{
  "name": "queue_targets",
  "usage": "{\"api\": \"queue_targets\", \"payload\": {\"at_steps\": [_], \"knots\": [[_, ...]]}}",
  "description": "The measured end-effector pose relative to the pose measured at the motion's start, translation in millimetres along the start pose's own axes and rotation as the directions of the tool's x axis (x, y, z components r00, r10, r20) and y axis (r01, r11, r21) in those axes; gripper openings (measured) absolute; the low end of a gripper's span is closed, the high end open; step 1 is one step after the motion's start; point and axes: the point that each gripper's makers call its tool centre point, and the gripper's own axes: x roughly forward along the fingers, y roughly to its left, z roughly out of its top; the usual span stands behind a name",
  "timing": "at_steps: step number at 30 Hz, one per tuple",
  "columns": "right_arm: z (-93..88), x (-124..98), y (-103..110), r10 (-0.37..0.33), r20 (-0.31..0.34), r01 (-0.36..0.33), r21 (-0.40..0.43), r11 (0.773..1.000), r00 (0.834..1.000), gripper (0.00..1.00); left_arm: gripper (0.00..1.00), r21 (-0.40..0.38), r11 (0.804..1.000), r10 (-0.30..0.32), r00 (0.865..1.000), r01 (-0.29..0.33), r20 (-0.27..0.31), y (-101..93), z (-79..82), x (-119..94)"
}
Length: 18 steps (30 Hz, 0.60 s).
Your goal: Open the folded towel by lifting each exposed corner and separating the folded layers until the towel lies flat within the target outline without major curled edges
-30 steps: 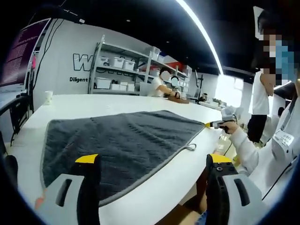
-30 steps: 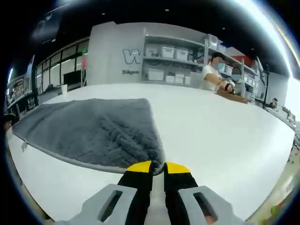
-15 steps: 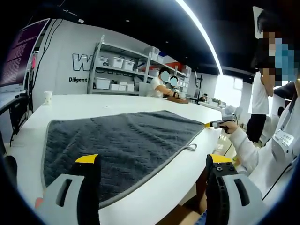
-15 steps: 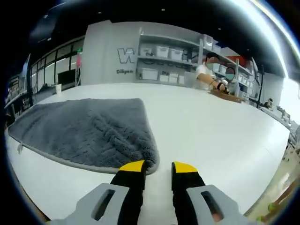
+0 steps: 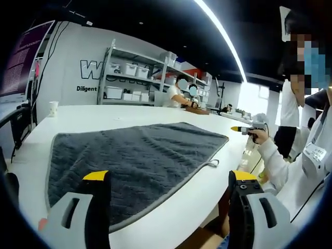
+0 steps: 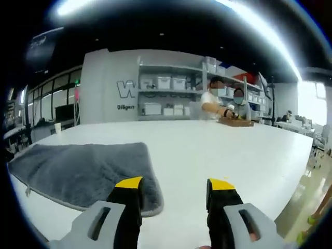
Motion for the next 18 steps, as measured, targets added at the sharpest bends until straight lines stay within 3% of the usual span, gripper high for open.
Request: {"api": "queue_targets", "payload": {"at_steps": [4,8,14,18], "knots": [[23.4,-7.8,15.0,0.034,0.079,-0.032,-0.027,0.999,0.996,0.54,0.95,0.017,1.0,0.018,1.0,-0.018,-0.009,1.0,-1.6,-0.5],[36.4,-14.7,32.2,0.089,0.091,-0.083,-0.058,0.995,0.992,0.62,0.97,0.013,1.0,0.028,1.0,-0.028,-0.002,2.4,-1.0,-2.6],[42.5,-21.9,70.3,0.22,0.056,-0.214,-0.088,0.973,0.974,0.76,0.98,0.013,0.999,0.046,0.999,-0.045,-0.002,6.9,-1.0,-3.5],[36.6,-25.5,95.8,0.3,-0.011,-0.299,-0.13,0.945,0.954,0.86,0.99,0.014,0.998,0.054,0.999,-0.054,0.003,8.7,0.2,-3.8]]}}
